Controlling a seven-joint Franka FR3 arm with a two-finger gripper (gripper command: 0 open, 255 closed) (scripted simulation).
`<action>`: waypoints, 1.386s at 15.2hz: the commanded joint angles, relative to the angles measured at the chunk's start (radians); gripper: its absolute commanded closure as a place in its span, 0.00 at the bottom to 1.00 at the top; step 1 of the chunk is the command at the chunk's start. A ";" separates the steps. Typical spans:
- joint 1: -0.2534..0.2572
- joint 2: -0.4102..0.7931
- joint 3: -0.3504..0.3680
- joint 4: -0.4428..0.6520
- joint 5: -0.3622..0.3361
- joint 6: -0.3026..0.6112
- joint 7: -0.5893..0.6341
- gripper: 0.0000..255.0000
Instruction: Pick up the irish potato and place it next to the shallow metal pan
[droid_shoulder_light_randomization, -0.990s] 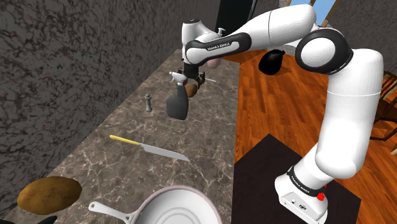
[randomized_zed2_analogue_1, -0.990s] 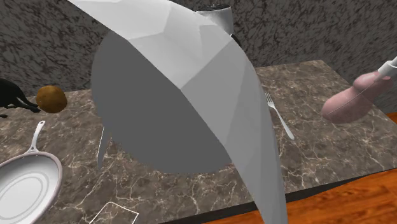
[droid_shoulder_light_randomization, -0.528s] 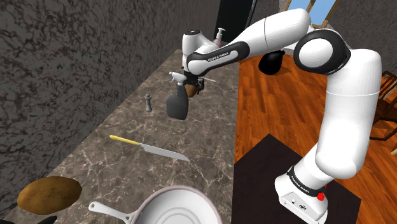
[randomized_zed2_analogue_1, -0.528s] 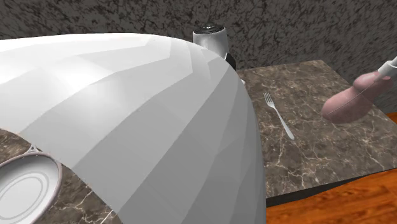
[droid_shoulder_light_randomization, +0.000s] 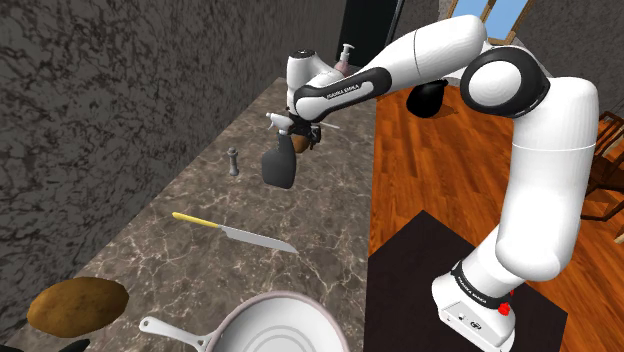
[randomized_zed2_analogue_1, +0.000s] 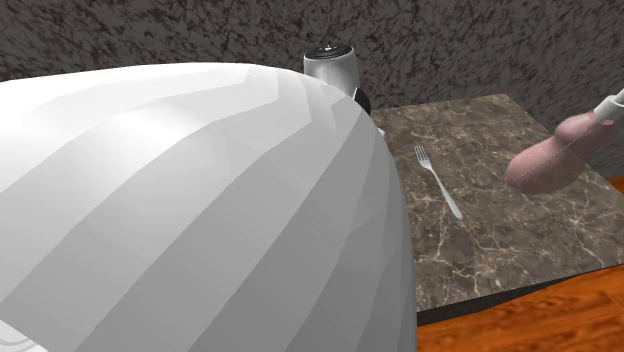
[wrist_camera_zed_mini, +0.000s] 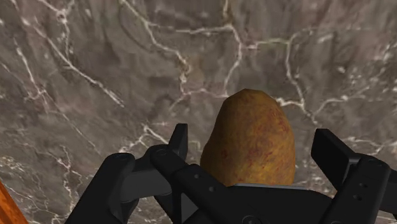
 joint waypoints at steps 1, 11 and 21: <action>0.000 0.000 0.000 0.000 0.000 0.000 0.000 1.00; -0.001 -0.007 0.001 0.004 0.003 -0.010 -0.003 1.00; -0.005 -0.063 0.013 0.056 0.028 -0.115 -0.032 1.00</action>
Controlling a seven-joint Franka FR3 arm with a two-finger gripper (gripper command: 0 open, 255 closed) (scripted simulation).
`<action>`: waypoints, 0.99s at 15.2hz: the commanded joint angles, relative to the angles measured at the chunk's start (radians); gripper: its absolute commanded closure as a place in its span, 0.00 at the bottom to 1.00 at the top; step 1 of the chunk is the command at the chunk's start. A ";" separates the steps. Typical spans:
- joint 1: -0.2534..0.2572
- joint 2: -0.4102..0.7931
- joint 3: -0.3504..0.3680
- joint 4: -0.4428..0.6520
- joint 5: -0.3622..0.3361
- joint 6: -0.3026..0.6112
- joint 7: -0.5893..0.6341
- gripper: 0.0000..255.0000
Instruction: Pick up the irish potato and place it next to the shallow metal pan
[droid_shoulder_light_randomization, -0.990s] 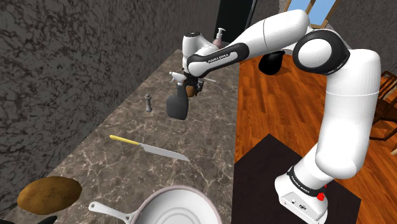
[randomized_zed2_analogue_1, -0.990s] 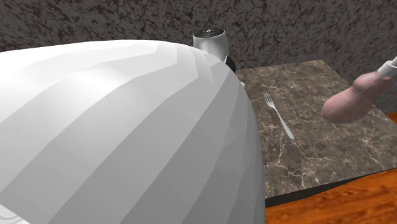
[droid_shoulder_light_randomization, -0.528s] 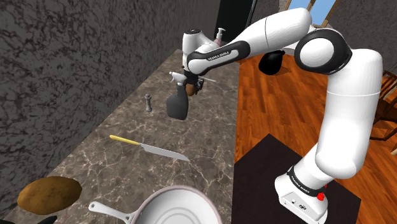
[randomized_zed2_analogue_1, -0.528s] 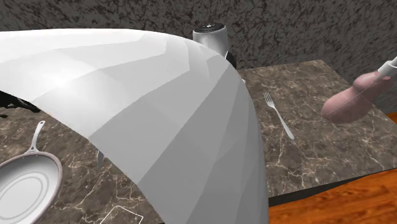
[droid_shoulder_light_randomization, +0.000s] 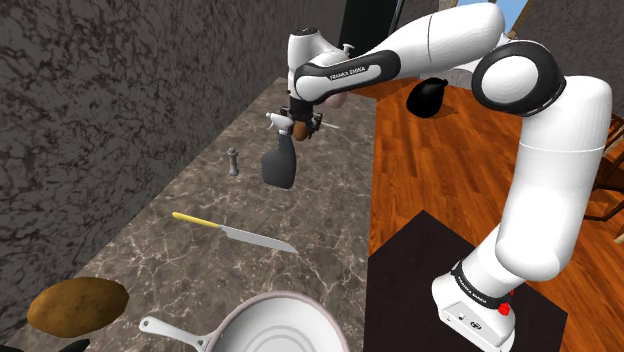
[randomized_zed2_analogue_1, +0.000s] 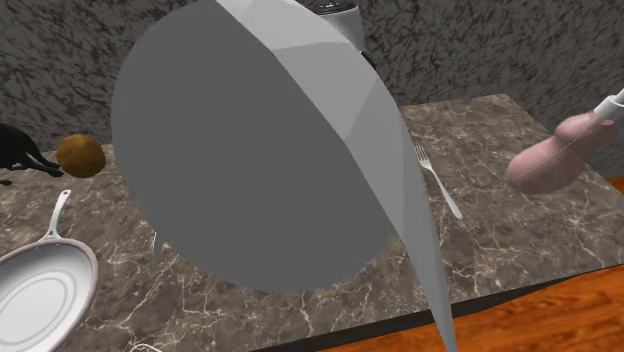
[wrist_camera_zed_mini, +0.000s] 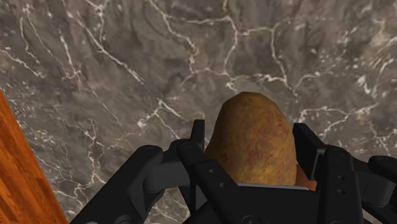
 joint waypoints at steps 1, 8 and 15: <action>-0.002 -0.011 0.002 0.009 0.005 -0.020 -0.006 1.00; -0.002 -0.039 0.007 0.063 0.019 -0.099 -0.025 1.00; 0.000 -0.057 0.011 0.130 0.029 -0.183 -0.043 1.00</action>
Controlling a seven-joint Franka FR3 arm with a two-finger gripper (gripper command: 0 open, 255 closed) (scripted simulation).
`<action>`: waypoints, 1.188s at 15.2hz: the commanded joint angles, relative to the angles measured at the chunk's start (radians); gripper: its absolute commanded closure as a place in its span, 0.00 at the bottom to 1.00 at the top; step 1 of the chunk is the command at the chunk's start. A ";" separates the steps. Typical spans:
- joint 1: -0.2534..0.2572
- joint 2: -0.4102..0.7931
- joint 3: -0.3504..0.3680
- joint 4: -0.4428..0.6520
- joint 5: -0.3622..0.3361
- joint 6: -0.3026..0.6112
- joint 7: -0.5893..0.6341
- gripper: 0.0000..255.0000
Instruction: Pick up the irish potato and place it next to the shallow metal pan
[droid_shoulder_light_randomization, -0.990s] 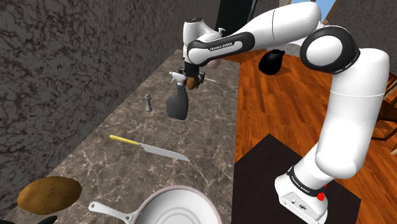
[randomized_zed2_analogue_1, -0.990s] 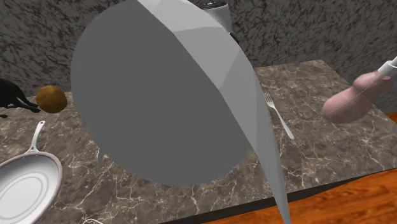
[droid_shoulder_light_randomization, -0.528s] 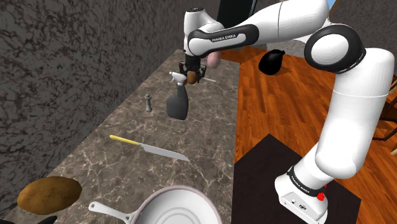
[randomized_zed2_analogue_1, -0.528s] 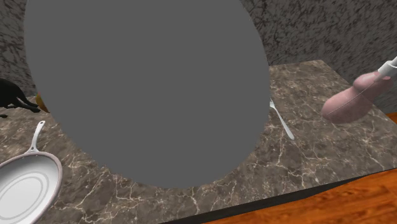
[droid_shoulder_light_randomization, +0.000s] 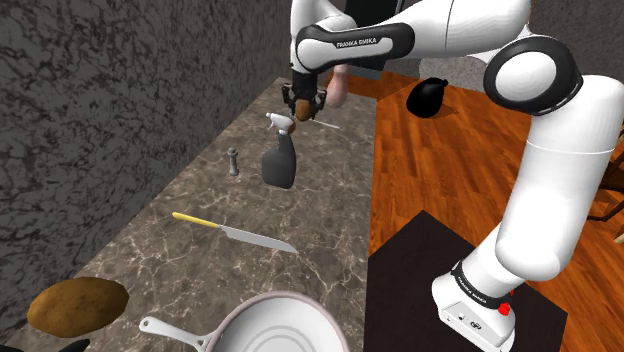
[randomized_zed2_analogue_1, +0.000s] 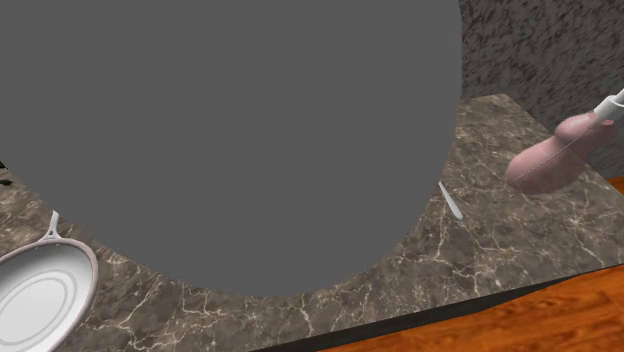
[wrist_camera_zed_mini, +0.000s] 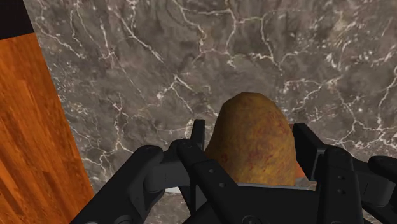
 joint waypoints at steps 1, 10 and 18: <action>0.000 -0.002 0.001 0.013 0.002 -0.016 -0.003 1.00; 0.041 -0.290 0.055 -0.378 0.048 0.075 0.112 1.00; 0.104 -0.504 0.117 -0.618 0.116 0.095 0.212 1.00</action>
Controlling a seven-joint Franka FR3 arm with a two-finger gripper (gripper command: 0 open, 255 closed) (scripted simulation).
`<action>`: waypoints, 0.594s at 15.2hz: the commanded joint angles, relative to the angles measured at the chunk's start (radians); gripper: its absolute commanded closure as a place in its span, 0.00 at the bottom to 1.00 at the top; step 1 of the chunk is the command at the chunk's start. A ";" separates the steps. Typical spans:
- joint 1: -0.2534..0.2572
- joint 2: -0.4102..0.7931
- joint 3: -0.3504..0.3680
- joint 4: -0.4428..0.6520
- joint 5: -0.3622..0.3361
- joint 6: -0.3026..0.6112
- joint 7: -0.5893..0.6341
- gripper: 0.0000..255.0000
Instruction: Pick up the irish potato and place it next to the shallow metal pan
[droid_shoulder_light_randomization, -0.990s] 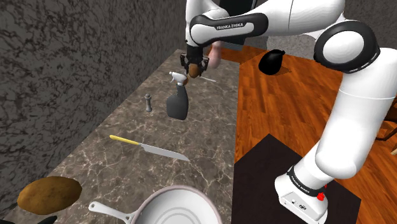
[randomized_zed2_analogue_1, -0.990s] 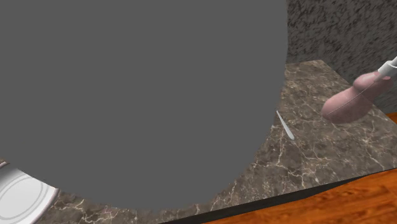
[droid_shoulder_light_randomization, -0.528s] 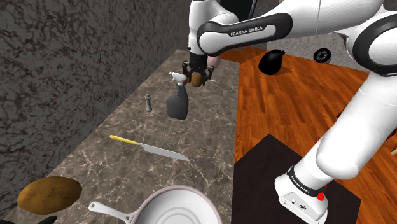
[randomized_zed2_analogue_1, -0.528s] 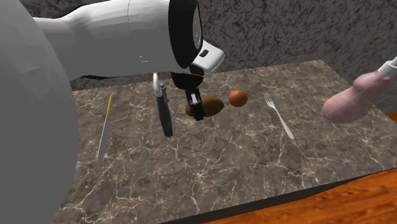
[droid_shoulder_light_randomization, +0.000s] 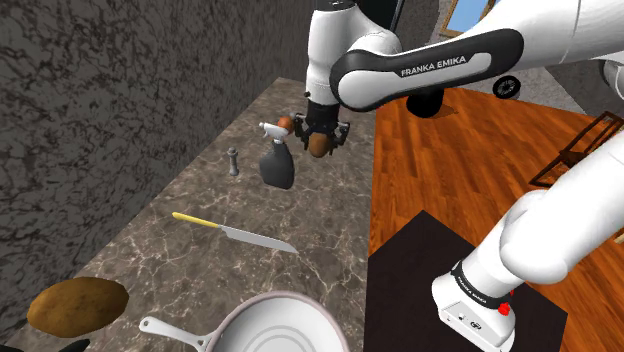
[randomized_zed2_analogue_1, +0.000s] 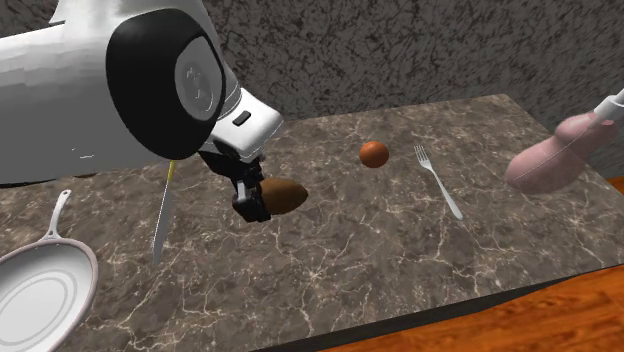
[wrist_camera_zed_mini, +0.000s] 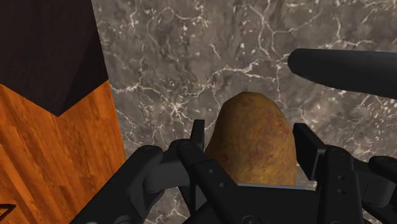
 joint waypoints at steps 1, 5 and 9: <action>0.021 -0.043 0.021 -0.042 0.018 -0.003 0.032 1.00; 0.063 -0.136 0.059 -0.129 0.062 -0.012 0.087 1.00; 0.111 -0.220 0.101 -0.197 0.111 -0.030 0.145 1.00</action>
